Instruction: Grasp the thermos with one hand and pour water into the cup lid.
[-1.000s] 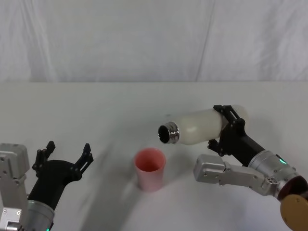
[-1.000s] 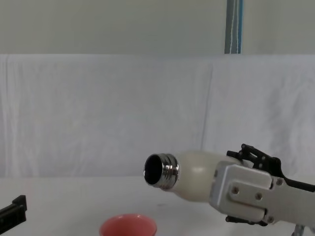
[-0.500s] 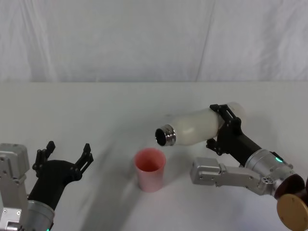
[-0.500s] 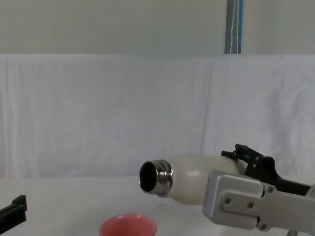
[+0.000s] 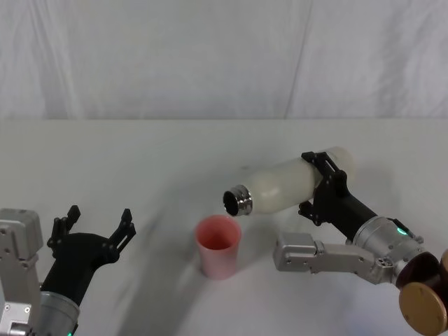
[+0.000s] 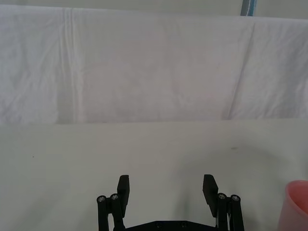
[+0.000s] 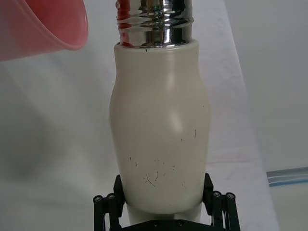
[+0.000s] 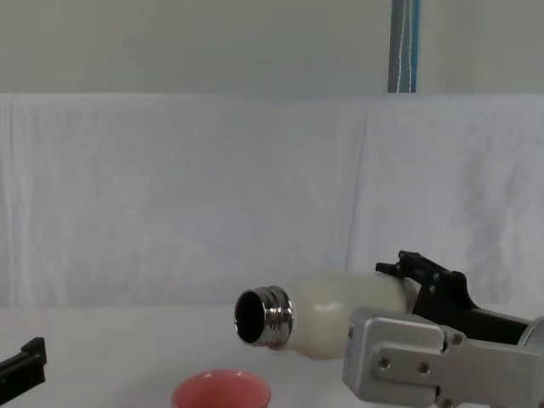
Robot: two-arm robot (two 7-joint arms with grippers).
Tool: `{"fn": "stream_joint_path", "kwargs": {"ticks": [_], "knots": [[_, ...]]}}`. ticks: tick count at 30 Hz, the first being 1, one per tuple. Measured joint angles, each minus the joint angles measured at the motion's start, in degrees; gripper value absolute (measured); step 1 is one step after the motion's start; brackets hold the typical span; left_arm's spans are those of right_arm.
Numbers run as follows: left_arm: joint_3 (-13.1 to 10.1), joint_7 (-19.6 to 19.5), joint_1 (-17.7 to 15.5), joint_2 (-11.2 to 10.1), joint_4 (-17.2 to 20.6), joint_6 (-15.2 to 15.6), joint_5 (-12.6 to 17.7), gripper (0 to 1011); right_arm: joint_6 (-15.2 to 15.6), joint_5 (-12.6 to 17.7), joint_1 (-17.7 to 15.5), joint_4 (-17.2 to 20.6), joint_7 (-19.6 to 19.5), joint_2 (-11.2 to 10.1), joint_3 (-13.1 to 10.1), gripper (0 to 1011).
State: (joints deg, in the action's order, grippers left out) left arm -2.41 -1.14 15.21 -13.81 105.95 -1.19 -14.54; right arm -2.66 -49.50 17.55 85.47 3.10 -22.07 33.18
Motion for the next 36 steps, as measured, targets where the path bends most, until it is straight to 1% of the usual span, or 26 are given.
{"fn": "stream_joint_path", "kwargs": {"ticks": [9, 36], "knots": [[0.00, 0.00, 0.00, 0.00, 0.00, 0.00, 0.00, 1001, 0.28, -1.19, 0.48, -0.44, -0.51, -0.23, 0.65, 953], [0.00, 0.00, 0.00, 0.00, 0.00, 0.00, 0.00, 1001, 0.52, -3.44, 1.07, -1.09, -2.11, -0.62, 1.98, 953]]}}
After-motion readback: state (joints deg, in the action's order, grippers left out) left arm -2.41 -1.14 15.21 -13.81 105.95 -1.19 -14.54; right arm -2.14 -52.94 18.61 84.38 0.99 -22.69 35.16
